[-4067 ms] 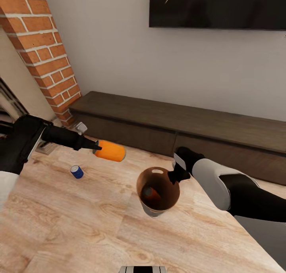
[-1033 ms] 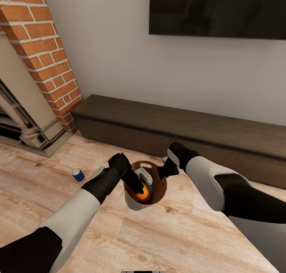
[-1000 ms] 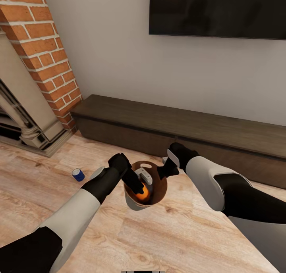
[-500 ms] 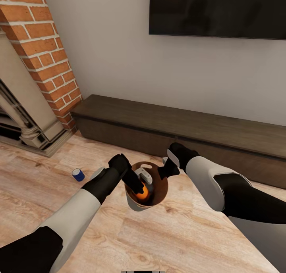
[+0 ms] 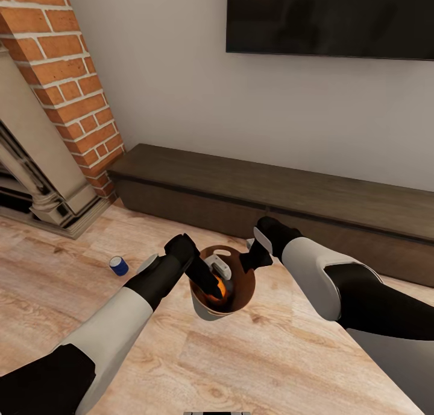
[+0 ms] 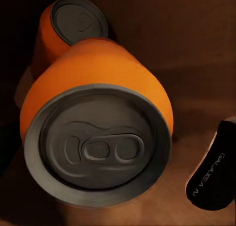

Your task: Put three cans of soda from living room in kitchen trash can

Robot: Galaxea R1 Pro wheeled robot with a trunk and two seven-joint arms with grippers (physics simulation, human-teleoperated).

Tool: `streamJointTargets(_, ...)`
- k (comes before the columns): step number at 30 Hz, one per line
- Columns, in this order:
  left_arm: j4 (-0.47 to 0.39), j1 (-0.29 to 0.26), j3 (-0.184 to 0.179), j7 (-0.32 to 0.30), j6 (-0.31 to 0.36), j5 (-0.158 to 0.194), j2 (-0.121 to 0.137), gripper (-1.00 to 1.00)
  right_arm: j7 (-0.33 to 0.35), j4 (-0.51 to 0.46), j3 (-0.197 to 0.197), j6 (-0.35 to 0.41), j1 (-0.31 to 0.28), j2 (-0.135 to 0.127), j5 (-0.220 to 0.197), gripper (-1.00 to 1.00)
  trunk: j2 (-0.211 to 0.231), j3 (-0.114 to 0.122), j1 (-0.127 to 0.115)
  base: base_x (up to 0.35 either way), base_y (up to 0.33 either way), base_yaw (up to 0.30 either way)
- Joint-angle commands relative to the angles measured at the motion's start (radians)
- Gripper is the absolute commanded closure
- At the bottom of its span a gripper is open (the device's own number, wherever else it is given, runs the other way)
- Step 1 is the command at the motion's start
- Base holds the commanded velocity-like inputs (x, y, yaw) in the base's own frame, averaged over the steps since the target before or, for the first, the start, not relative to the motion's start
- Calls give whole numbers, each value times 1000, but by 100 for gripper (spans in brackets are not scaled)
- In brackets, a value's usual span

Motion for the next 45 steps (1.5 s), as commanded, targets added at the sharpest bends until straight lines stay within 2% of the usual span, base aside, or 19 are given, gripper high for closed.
streamJointTargets(1, 60, 0, 0, 2, -9, -31, 1, -100, 1, 0, -34, 2, -1, 0, -39, 100, 0, 0, 0, 0, 0, 0)
streamJointTargets(14, 46, 0, 3, 0, -11, -30, 11, -100, 1, -1, -34, 2, 0, 0, -38, 100, 0, 0, 0, 0, 0, 0)
streamJointTargets(17, 20, 0, 6, -7, -12, -30, 14, -100, 1, -1, -34, 2, 1, 0, -38, 100, 0, 0, 0, 0, 0, 0)
streamJointTargets(22, -86, 1, 10, -32, -13, -28, 17, -100, 1, -1, -34, 2, 2, 0, -38, 100, 0, 0, 0, 0, 0, 0)
streamJointTargets(25, -163, 1, 12, -90, -13, -28, 21, -100, 1, 0, -34, 2, 2, 0, -38, 100, 0, 0, 0, 0, 0, 0)
streamJointTargets(26, -202, 4, 15, -131, -13, -29, 28, -100, 1, 0, -34, 2, 2, 0, -38, 100, 0, 0, 0, 0, 0, 0)
streamJointTargets(28, -275, 17, 29, -205, -12, -30, 55, -100, -1, 0, -35, 2, 3, 0, -38, 100, 0, 0, 0, 0, 0, 0)
streamJointTargets(30, -327, 25, 50, -245, -12, -30, 79, -100, -3, 0, -35, 2, 3, 0, -38, 100, 0, 0, 0, 0, 0, 0)
streamJointTargets(32, -376, 37, 85, -289, -13, -30, 109, -100, -5, 0, -35, 2, 4, 0, -38, 100, 0, 0, 0, 0, 0, 0)
streamJointTargets(34, -442, 52, 155, -366, -13, -30, 153, -100, -8, 1, -36, 2, 5, 0, -38, 100, 0, 0, 0, 0, 0, 0)
streamJointTargets(35, -457, 55, 174, -385, -13, -30, 164, -100, -8, 1, -36, 2, 5, 0, -38, 100, 0, 0, 0, 0, 0, 0)
streamJointTargets(37, -504, 73, 263, -459, -18, -30, 214, -100, -10, 0, -36, 2, 8, 0, -37, 100, 0, 0, 0, 0, 0, 0)
streamJointTargets(38, -511, 77, 292, -472, -23, -30, 226, -100, -10, 0, -36, 2, 8, 0, -37, 100, 0, 0, 0, 0, 0, 0)
streamJointTargets(40, -523, 90, 435, -501, -68, -31, 265, -100, -11, 0, -36, 2, 9, 0, -34, 100, 0, 0, 0, 0, 0, 0)
streamJointTargets(42, -520, 98, 517, -501, -104, -33, 275, -100, -12, -1, -36, 2, 9, 0, -33, 100, 0, 0, 0, 0, 0, 0)
streamJointTargets(43, -510, 106, 602, -501, -137, -34, 283, -100, -12, -1, -35, 2, 9, 0, -31, 100, 0, 0, 0, 0, 0, 0)
streamJointTargets(44, -503, 110, 644, -501, -151, -36, 285, -100, -12, -1, -35, 2, 10, 0, -31, 100, 0, 0, 0, 0, 0, 0)
streamJointTargets(45, -471, 120, 727, -496, -180, -39, 289, -100, -12, -1, -35, 2, 10, 0, -30, 100, 0, 0, 0, 0, 0, 0)
